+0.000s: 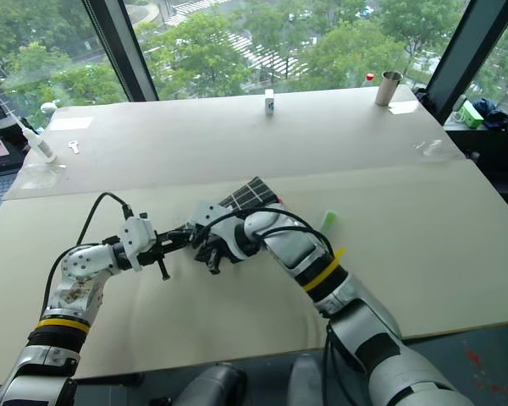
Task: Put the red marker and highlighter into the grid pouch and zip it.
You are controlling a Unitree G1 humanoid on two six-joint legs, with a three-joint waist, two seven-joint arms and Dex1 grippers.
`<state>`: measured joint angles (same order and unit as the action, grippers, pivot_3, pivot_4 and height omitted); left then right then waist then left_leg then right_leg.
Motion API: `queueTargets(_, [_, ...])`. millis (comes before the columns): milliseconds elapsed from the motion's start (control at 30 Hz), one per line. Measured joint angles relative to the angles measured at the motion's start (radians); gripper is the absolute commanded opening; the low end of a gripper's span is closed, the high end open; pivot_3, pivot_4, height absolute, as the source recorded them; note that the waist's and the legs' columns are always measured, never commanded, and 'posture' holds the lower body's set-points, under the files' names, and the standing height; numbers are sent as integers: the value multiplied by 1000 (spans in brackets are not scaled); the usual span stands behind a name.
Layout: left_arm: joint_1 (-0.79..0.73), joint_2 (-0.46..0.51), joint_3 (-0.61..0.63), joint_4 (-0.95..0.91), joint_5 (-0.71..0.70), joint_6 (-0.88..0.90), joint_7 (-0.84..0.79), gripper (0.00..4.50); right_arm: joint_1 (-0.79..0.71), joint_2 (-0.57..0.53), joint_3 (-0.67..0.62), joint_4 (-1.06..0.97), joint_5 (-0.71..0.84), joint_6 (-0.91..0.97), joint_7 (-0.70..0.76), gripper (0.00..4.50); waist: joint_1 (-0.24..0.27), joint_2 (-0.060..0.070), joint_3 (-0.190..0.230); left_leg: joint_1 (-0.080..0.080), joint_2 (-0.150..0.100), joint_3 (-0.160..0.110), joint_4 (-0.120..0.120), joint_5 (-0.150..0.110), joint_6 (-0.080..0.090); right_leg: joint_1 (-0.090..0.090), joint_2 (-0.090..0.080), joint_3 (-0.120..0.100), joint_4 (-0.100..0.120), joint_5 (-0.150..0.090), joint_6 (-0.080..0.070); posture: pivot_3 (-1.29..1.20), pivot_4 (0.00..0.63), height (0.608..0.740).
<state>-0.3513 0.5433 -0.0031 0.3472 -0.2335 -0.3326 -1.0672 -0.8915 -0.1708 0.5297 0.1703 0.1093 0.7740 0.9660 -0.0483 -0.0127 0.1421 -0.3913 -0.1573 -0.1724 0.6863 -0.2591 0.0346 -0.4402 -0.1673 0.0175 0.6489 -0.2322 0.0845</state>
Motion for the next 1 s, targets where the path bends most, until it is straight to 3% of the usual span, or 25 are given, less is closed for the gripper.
queueTargets(133, [7, 0, 0, -11, 0, 1, 6, 0, 0, -8, -6, 0, 1, -13, -2, 2506, 1, 0, 0, 0, 0, 0, 0, 0, 0, 0, 0, 0, 0, 0, 0, 0, 150, 739])
queueTargets(333, [14, 4, 4, -32, -3, 5, 15, 0, 8, -102, -104, -64, 71, 42, 31, 2506, 4, 0, 0, 0, 0, 0, 0, 0, 0, 0, 0, 0, 0, 0, 0, 0, 150, 739])
queueTargets(533, [48, 19, 18, -61, -4, 11, 19, 0, 243, -422, -270, -418, 201, 111, 128, 2506, 12, 0, 0, -2, 0, 0, 0, -1, 1, 0, -1, -1, -2, 0, 0, 0, 150, 739])
queueTargets(667, [51, 16, 16, -83, -4, 12, 25, 0, 328, -519, -348, -498, 224, 114, 114, 2506, 14, 0, 0, 0, 0, 2, 0, -1, 1, 0, -1, -1, -4, 0, 0, 0, 150, 739])
queueTargets(800, [68, 20, 21, -89, -4, 14, 30, 0, 296, -550, -541, -470, 221, 219, -58, 2506, 14, 0, 0, 1, 0, 5, 0, -1, 2, 0, -1, 2, -3, 0, 0, 0, 150, 739])
queueTargets(1000, [70, 20, 25, -89, -4, 14, 38, 0, 313, -561, -563, -450, 136, 388, -286, 2506, 35, 0, 0, 1, 0, 6, 0, -1, 2, 0, -2, 2, -3, 0, 0, 0, 150, 739])
